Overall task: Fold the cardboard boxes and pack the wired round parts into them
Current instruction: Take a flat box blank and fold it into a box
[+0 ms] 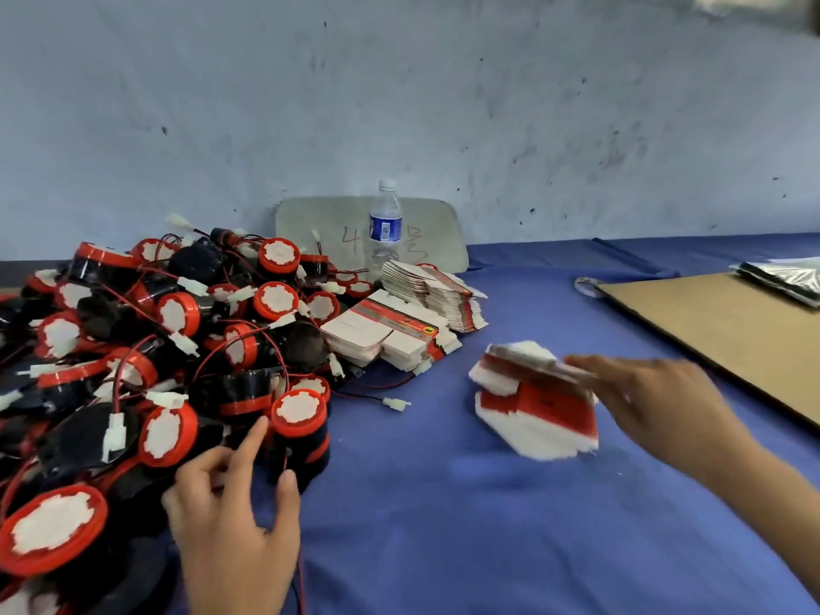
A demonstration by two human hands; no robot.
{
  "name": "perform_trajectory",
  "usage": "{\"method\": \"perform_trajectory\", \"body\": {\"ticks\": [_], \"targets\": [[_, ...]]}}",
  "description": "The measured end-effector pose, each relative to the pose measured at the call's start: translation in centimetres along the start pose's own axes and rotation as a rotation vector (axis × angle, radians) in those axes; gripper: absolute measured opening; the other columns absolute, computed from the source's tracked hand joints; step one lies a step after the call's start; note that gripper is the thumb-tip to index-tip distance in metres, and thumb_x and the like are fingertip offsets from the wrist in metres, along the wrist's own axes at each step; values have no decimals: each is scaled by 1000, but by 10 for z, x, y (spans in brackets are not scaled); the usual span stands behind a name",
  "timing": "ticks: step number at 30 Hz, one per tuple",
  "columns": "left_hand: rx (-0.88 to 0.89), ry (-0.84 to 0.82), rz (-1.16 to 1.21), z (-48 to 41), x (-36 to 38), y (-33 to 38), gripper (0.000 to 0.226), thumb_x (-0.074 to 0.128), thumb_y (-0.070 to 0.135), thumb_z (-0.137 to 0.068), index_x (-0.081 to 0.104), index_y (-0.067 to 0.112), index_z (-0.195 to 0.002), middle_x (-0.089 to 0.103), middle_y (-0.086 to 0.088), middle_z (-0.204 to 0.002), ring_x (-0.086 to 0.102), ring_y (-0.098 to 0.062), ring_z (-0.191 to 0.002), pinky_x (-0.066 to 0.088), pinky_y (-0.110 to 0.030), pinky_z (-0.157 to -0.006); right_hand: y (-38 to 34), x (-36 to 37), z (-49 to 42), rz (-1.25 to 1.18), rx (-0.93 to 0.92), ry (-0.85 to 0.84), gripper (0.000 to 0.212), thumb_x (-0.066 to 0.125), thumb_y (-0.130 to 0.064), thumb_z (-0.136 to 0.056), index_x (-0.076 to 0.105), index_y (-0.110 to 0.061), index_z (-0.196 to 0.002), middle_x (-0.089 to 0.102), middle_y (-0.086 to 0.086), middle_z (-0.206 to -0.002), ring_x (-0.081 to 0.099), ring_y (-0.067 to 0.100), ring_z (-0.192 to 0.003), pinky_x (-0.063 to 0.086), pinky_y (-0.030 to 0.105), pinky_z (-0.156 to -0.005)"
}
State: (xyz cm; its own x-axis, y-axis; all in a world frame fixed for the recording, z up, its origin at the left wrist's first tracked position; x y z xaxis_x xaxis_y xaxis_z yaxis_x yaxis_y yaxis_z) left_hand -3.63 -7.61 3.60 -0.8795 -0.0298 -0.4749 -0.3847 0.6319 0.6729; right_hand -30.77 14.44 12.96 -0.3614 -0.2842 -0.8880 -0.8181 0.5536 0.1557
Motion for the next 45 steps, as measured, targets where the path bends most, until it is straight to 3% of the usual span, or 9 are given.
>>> {"method": "perform_trajectory", "body": {"ticks": [2, 5, 10, 16, 18, 22, 30, 38, 45], "targets": [[108, 58, 57, 8, -10, 27, 52, 52, 36, -79, 62, 17, -126, 46, -8, -108, 44, -30, -98, 39, -39, -84, -27, -12, 29, -63, -24, 122, 51, 91, -7, -52, 76, -18, -99, 75, 2, -76, 66, 25, -49, 44, 32, -33], [102, -243, 400, 33, 31, 64, 55, 52, 45, -77, 51, 34, -130, 50, 8, -121, 51, -10, -112, 42, -30, -92, -56, -3, 50, -91, -52, 165, 27, 72, -25, -72, 77, -21, -99, 75, -2, -95, 73, 20, -68, 47, 31, -33], [67, -614, 423, 70, 105, 95, 58, 61, 26, -92, 29, 47, -136, 26, 27, -147, 23, 13, -135, 24, -8, -108, -69, 68, 58, -359, 179, -164, 63, 64, -68, -74, 61, -35, -127, 47, -10, -144, 43, 22, -134, 40, 47, -100], [90, -711, 358, 51, 140, 101, 34, 49, 12, -99, 57, 14, -133, 49, 11, -138, 41, 0, -129, 26, -11, -110, -60, 73, 50, -694, 335, -107, 32, 47, -74, -72, 66, -52, -84, 55, -31, -115, 38, 3, -122, 13, 48, -112], [178, -681, 245, 45, 144, 107, 35, 52, 14, -97, 58, 15, -132, 51, 6, -140, 43, -8, -129, 28, -17, -110, -38, 80, 38, -794, 463, -73, 18, 61, -58, -80, 64, -50, -95, 55, -20, -123, 36, 9, -126, 23, 50, -111], [210, -639, 46, 27, 152, 122, 30, 51, 27, -98, 64, 22, -125, 55, 6, -128, 44, -18, -119, 35, -34, -103, -21, 106, 27, -806, 577, -204, 52, 67, -47, -84, 53, -31, -132, 38, -6, -146, 24, 14, -138, 27, 49, -112], [31, -536, -21, 2, 173, 126, 11, 59, 19, -96, 64, 10, -97, 55, -5, -114, 55, -23, -104, 46, -36, -86, -32, 109, 33, -579, 524, -108, 59, 57, -56, -85, 40, -40, -139, 21, -15, -155, 2, 7, -144, 13, 58, -114], [287, -636, -293, 12, 190, 143, 37, 38, 7, -100, 36, -2, -136, 36, -13, -140, 39, -26, -125, 38, -35, -100, -37, 107, 37, -560, 487, -101, 59, 55, -51, -88, 37, -38, -142, 17, -13, -158, -2, 7, -145, 18, 58, -114], [-48, -828, 231, 9, 181, 133, 8, 44, 17, -100, 48, 12, -95, 60, -11, -106, 58, -29, -102, 45, -36, -87, -27, 108, 38, -739, 515, -55, 54, 59, -41, -89, 43, -33, -140, 26, -7, -156, 6, 12, -146, 17, 53, -116]]}}
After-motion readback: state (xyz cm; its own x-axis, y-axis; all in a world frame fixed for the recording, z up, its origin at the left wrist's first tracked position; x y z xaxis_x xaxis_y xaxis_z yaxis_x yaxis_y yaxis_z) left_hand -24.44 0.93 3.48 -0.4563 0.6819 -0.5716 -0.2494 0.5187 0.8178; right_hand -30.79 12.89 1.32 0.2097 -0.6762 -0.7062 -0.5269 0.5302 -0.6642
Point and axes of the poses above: each hand's wrist, its own z-axis away from the middle knuckle, its own x-axis out of the palm, y = z × x, the point moved 10 cm from there along -z, towards the middle knuckle
